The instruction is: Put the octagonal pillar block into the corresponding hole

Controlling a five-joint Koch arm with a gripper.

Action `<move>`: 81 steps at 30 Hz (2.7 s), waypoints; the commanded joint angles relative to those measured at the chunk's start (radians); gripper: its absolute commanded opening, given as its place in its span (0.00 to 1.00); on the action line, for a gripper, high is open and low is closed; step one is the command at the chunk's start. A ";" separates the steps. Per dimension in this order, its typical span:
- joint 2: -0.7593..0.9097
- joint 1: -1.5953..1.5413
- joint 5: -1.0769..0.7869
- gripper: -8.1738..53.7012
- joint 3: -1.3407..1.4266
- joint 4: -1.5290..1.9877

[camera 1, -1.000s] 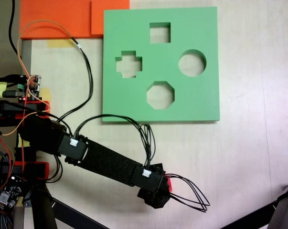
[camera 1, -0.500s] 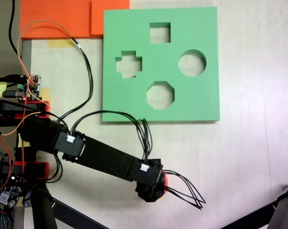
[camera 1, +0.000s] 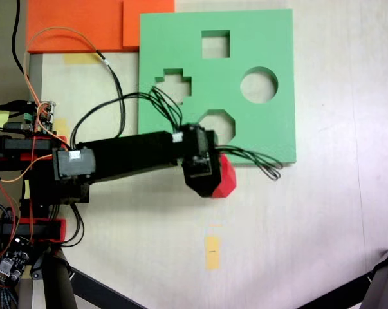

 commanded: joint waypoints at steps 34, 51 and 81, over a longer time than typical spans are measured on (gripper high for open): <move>-0.164 -0.304 0.345 0.51 -0.173 0.023; -0.166 -0.321 0.383 0.51 -0.178 -0.058; -0.209 -0.298 0.403 0.97 -0.123 -0.051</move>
